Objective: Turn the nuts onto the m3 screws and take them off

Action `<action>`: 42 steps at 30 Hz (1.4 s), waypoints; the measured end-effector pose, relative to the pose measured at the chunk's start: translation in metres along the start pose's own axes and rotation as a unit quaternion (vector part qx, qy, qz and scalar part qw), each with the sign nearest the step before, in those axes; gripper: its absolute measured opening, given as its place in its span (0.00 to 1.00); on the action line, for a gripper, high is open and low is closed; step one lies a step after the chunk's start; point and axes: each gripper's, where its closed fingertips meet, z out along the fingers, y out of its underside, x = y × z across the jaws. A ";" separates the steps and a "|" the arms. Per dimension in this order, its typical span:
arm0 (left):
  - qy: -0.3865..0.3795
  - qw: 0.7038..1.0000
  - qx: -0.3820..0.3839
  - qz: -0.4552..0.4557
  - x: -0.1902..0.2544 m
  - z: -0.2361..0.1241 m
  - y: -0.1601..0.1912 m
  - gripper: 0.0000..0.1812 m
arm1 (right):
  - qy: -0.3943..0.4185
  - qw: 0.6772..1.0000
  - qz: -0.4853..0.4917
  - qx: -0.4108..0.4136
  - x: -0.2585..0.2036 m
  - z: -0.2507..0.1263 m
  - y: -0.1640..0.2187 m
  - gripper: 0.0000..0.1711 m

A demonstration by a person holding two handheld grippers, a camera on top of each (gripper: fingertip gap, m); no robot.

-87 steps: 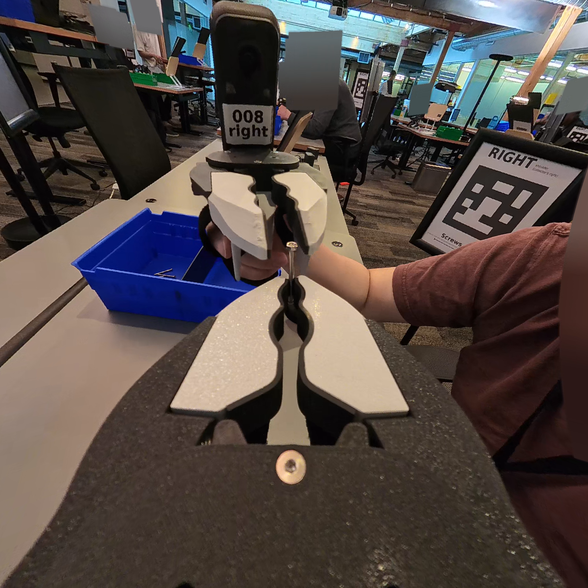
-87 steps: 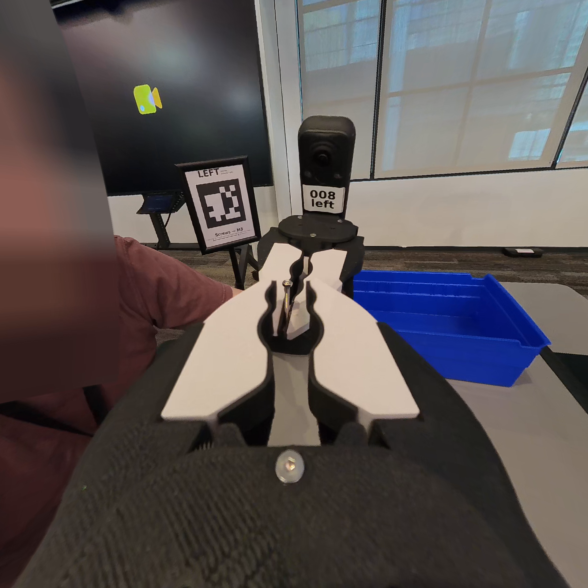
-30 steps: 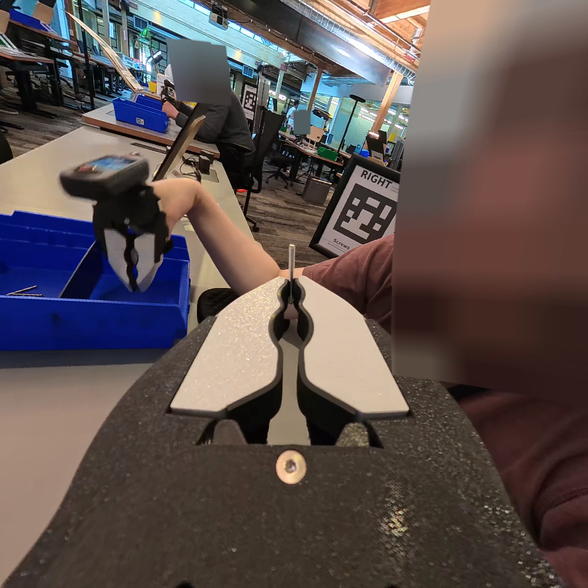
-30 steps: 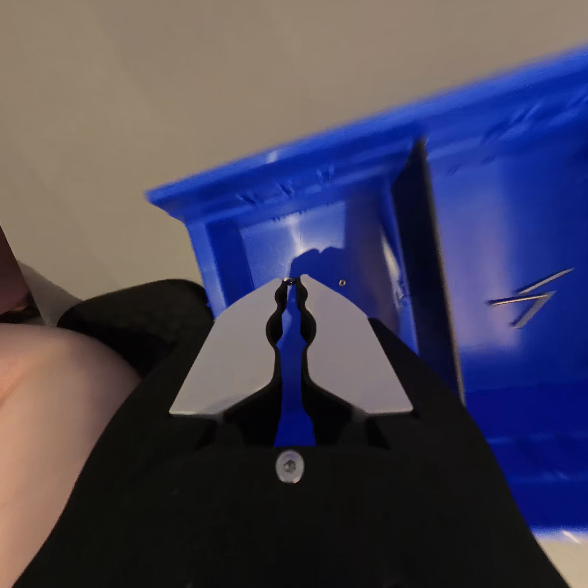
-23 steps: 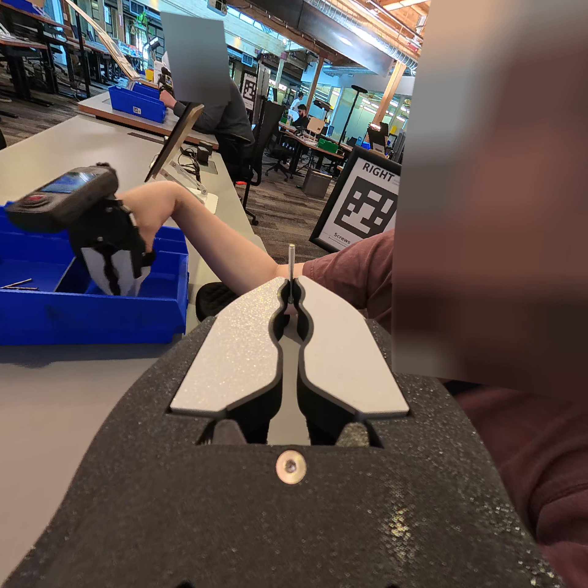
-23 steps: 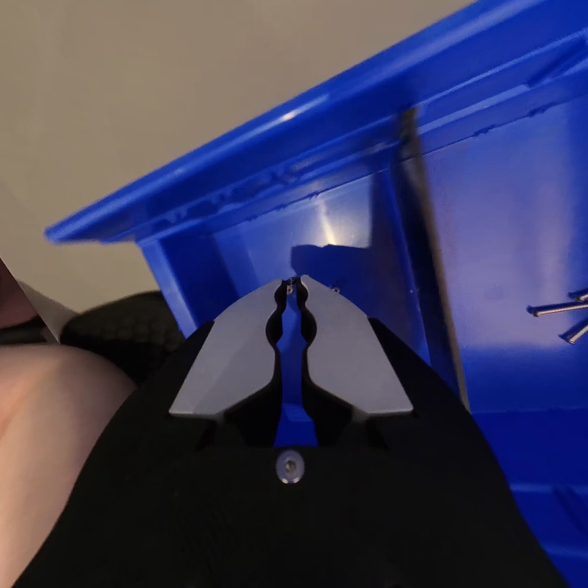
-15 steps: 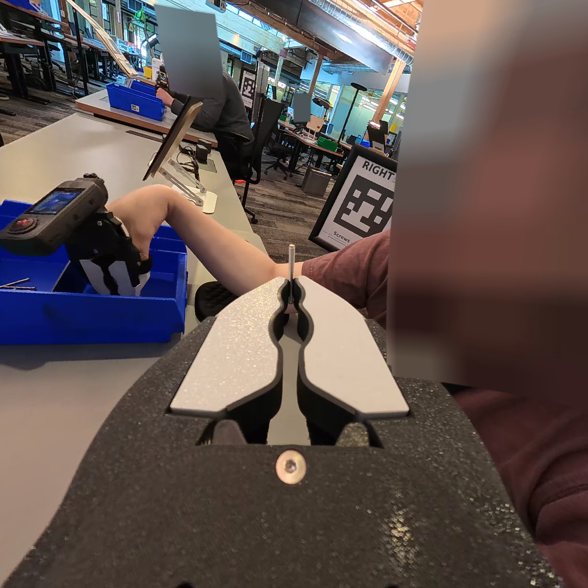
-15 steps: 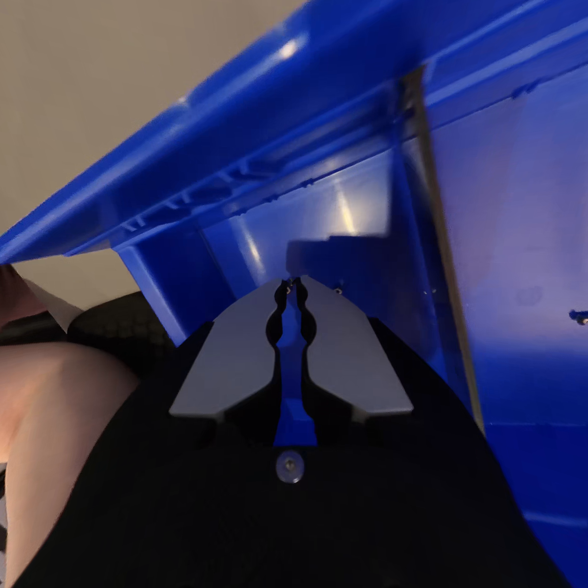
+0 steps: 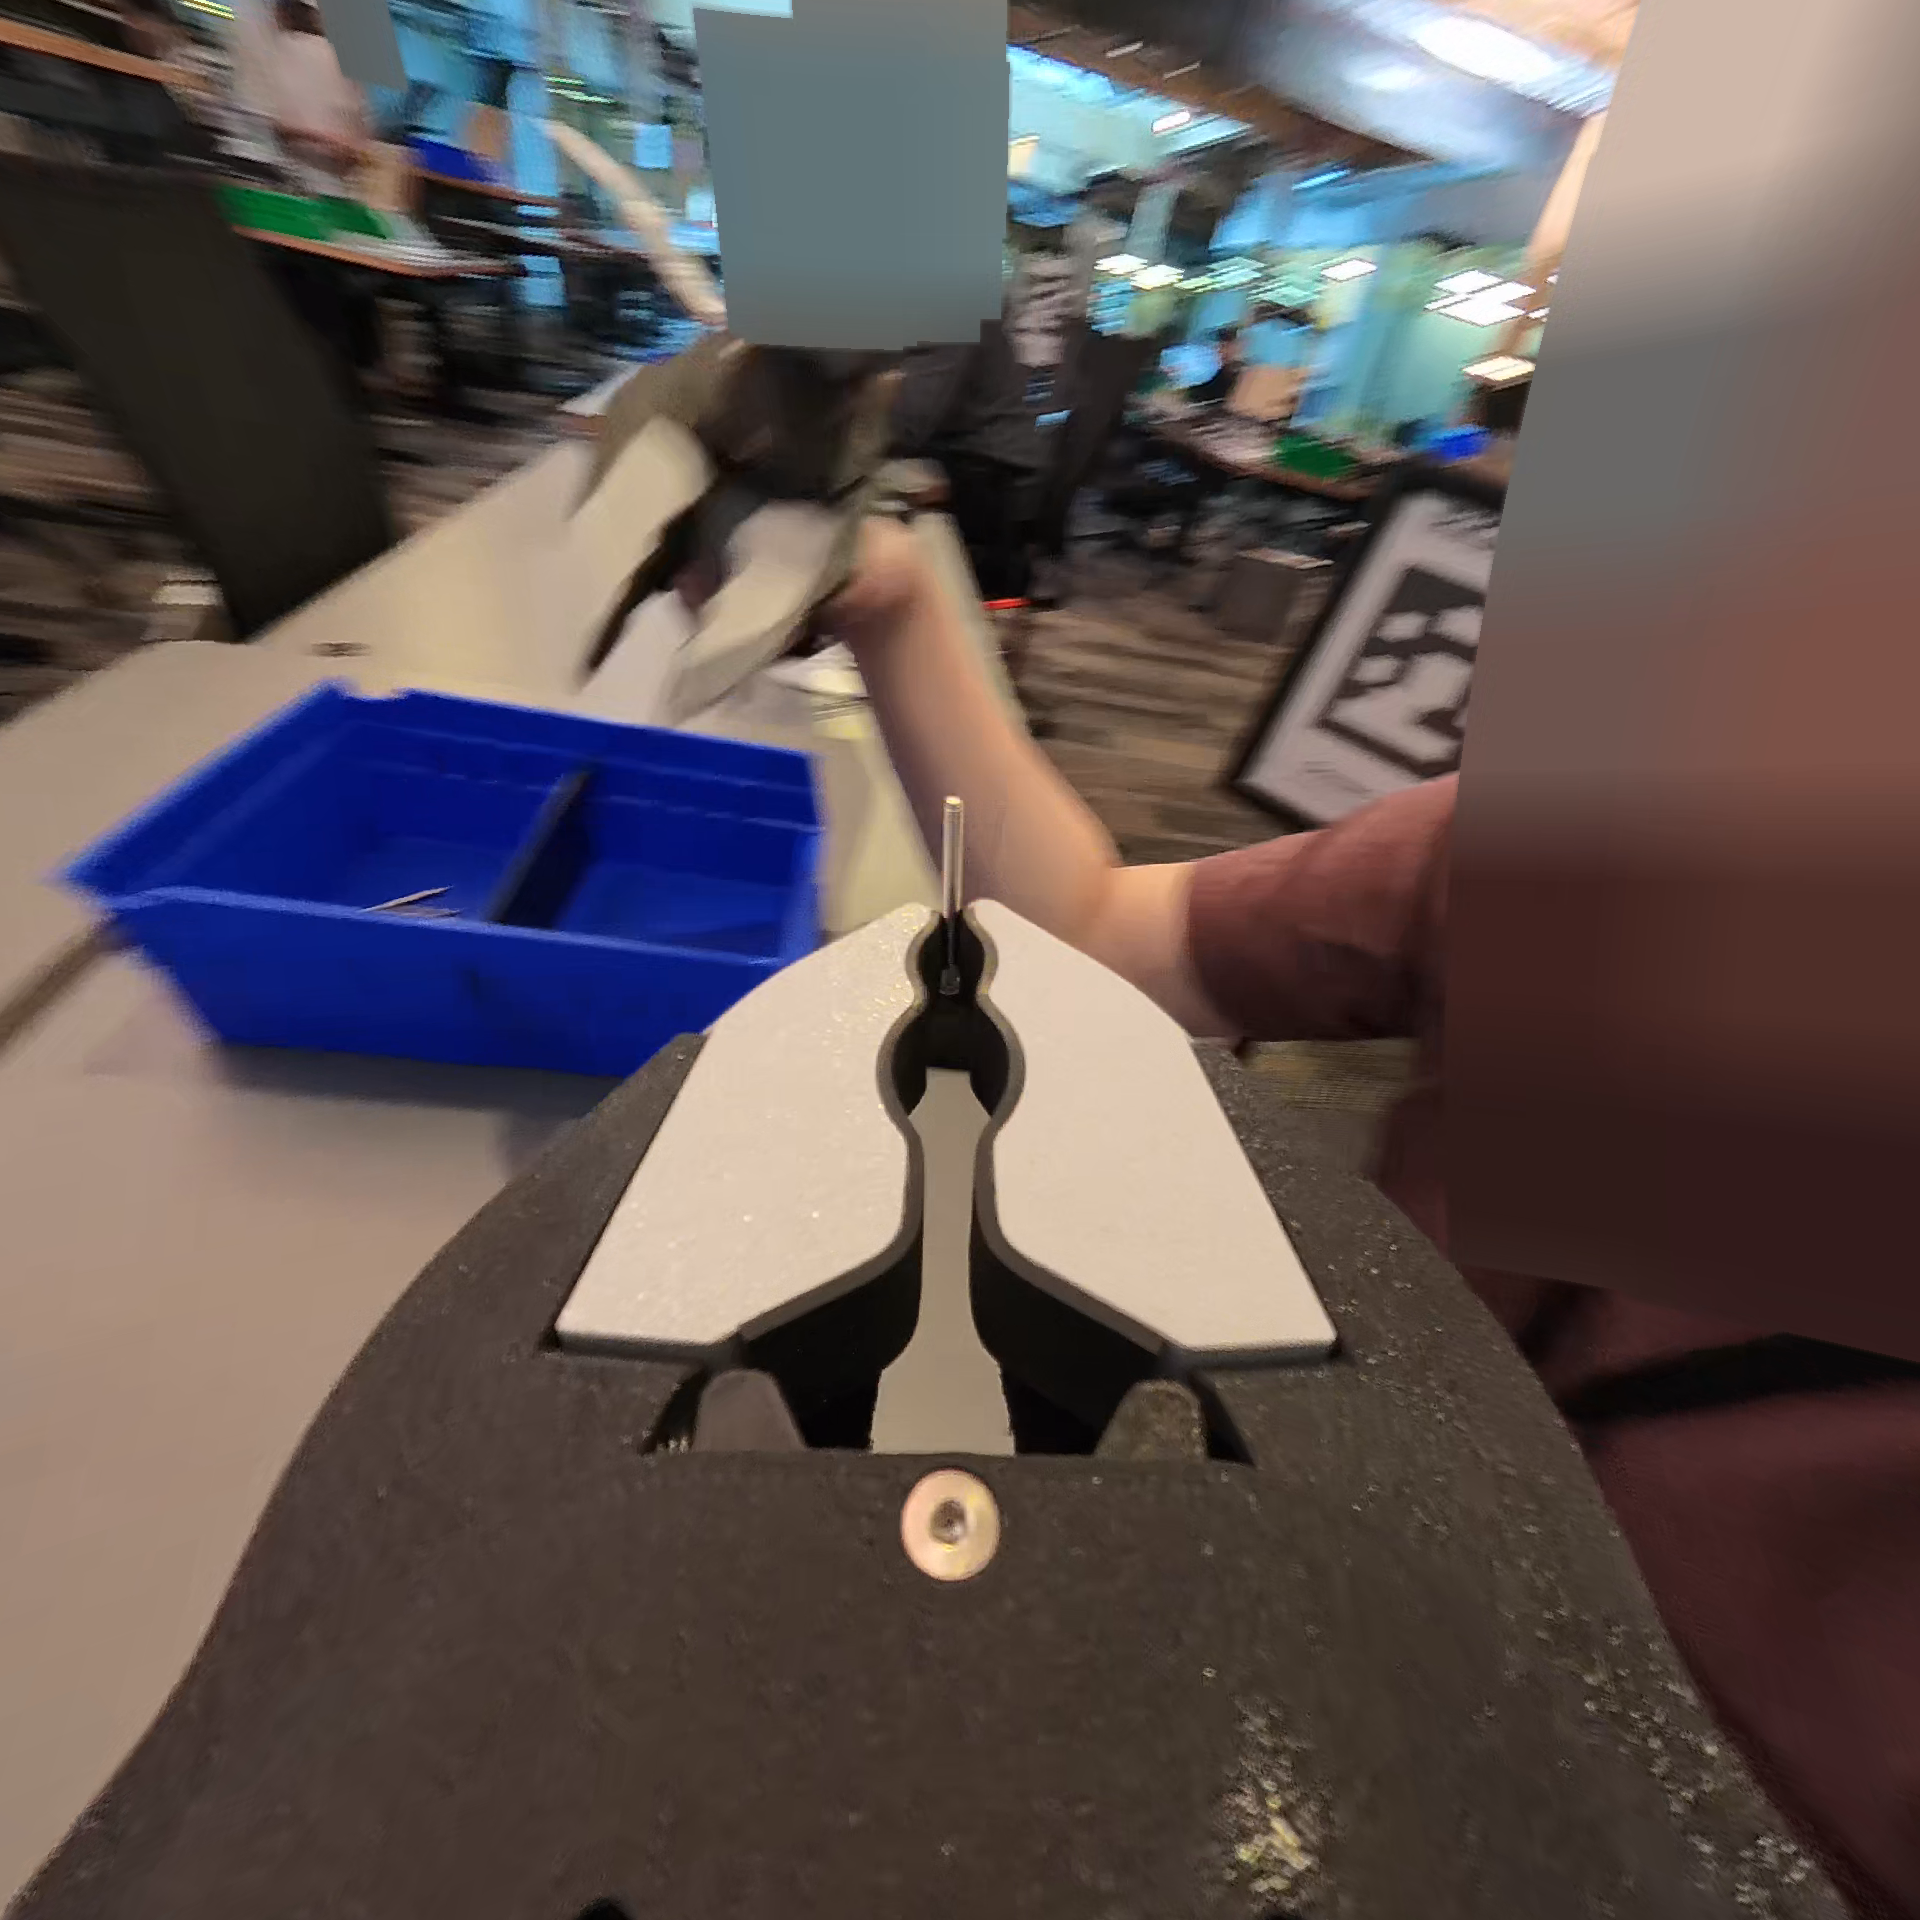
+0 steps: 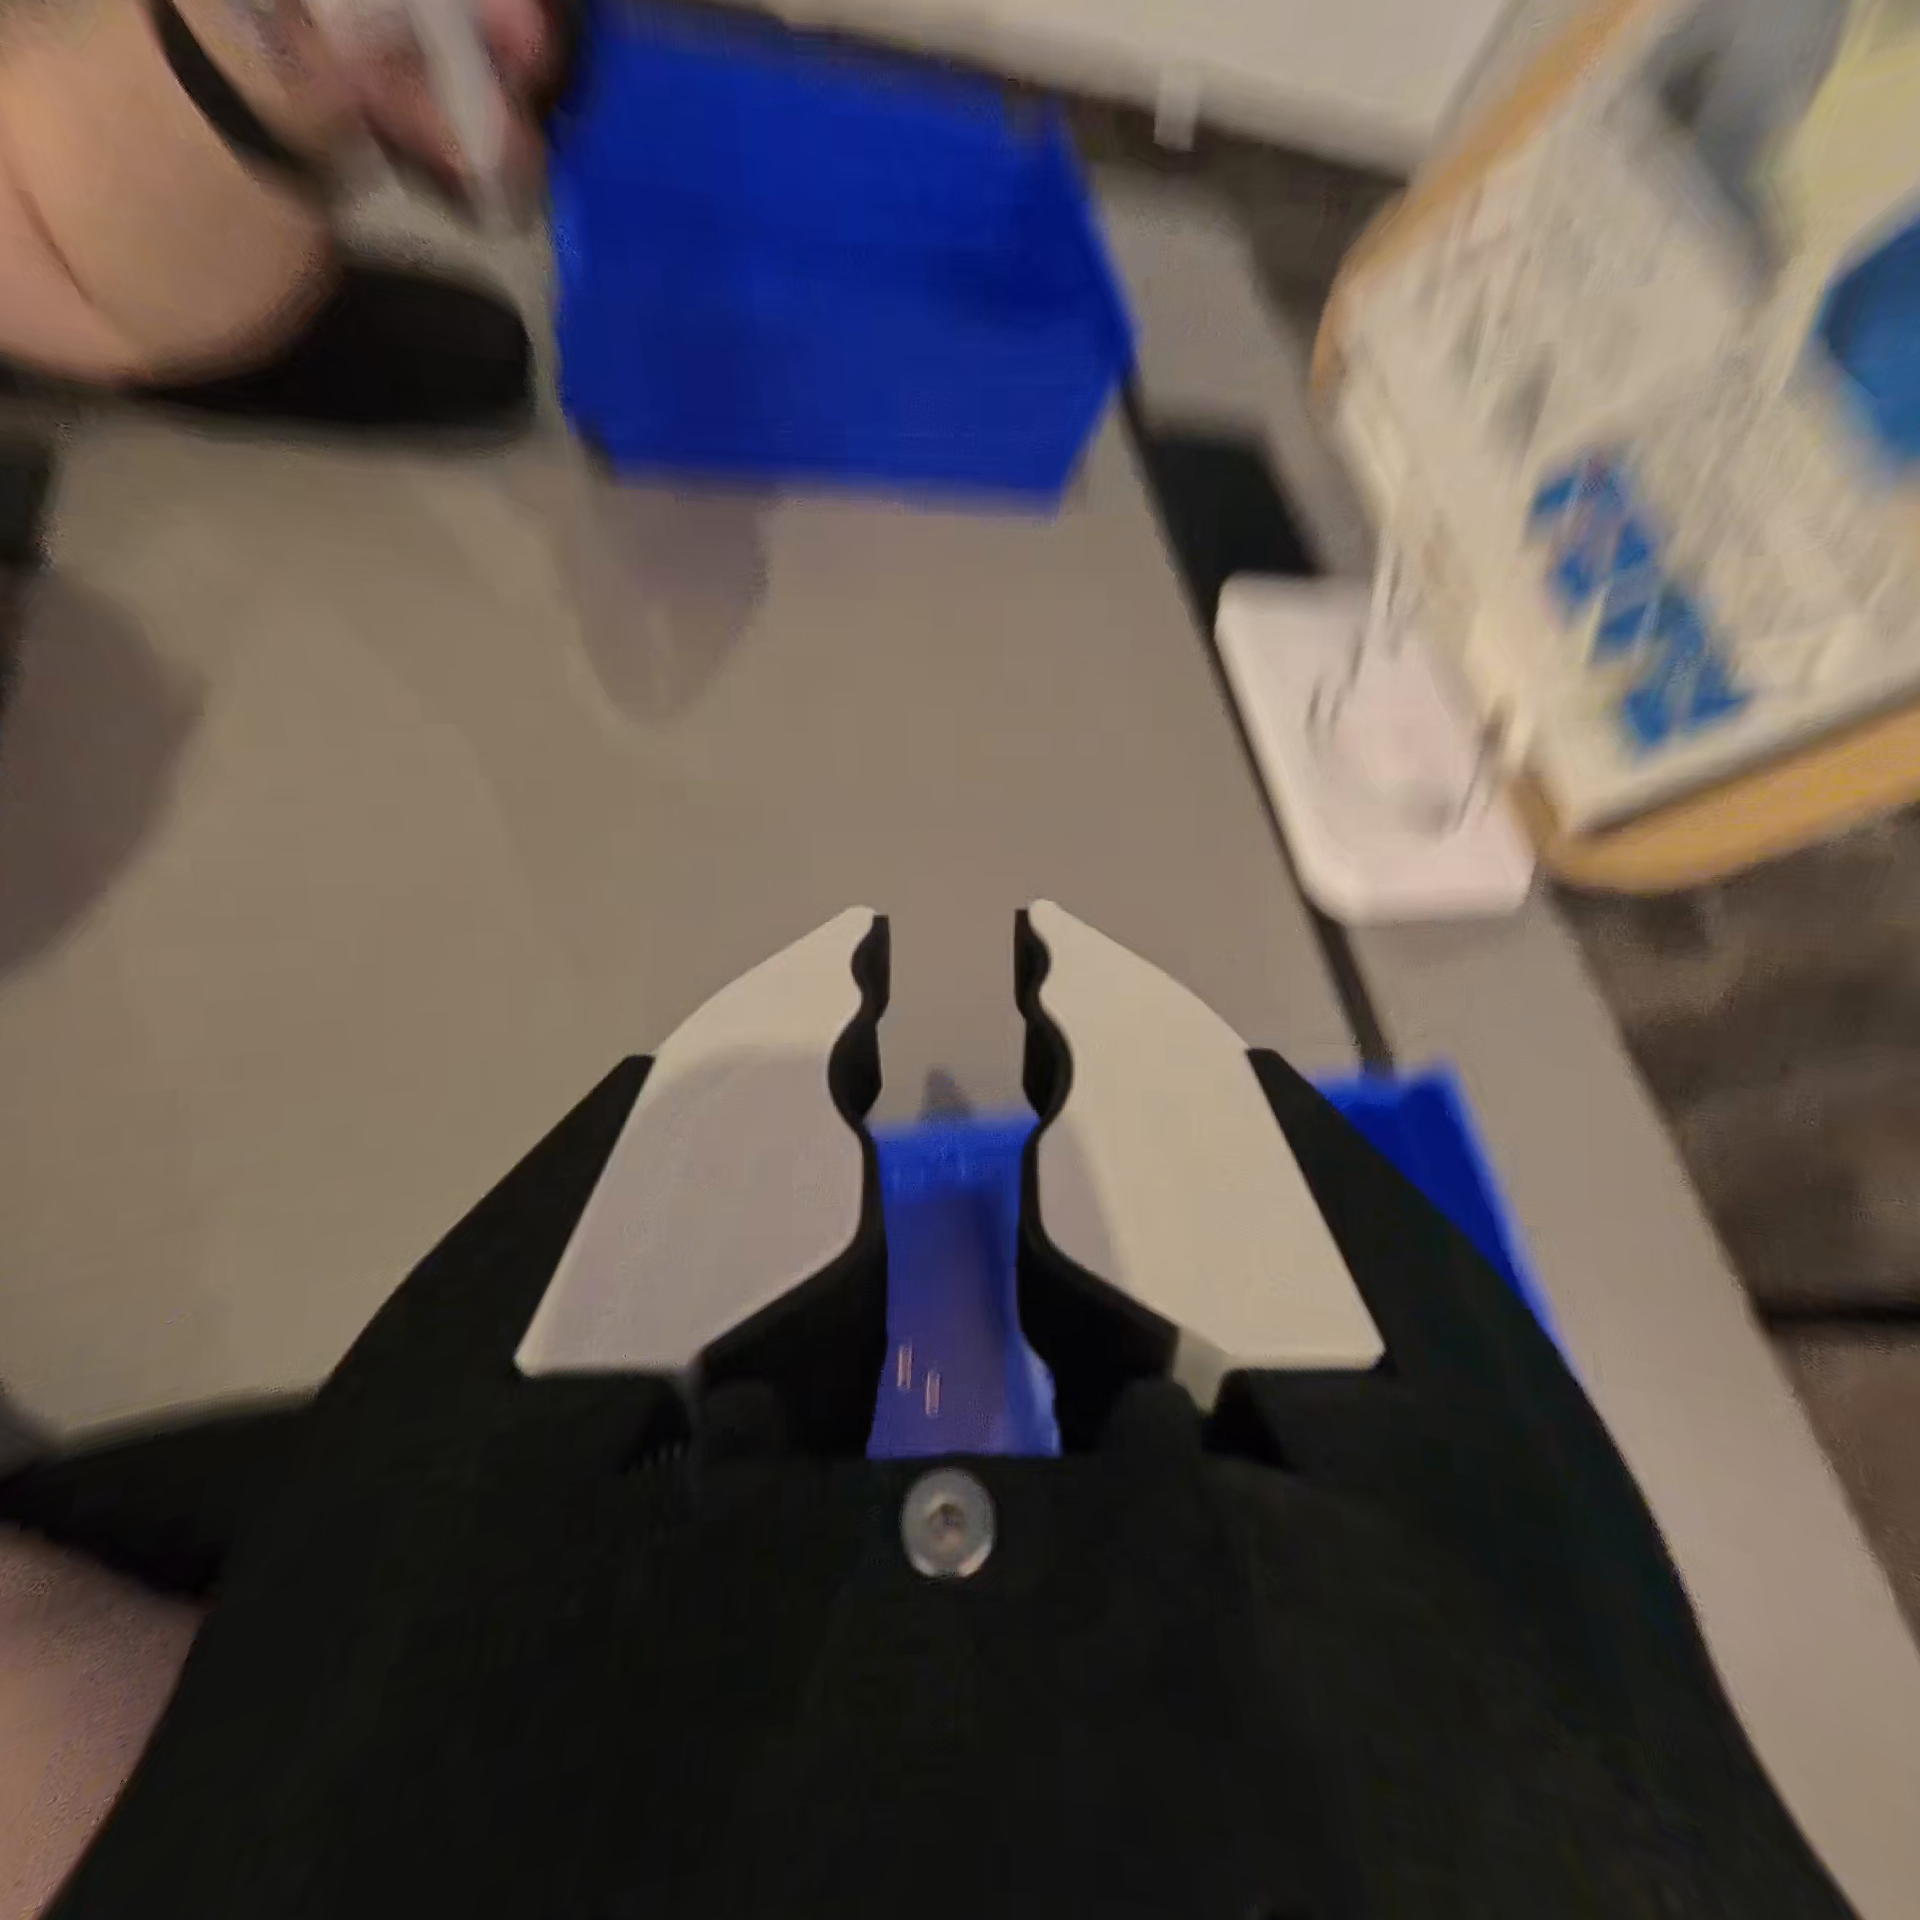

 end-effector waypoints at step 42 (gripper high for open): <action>-0.204 0.979 -0.002 -0.026 -0.050 -0.076 -0.018 0.24 | 0.283 0.919 0.258 -0.091 0.140 0.021 0.094 0.02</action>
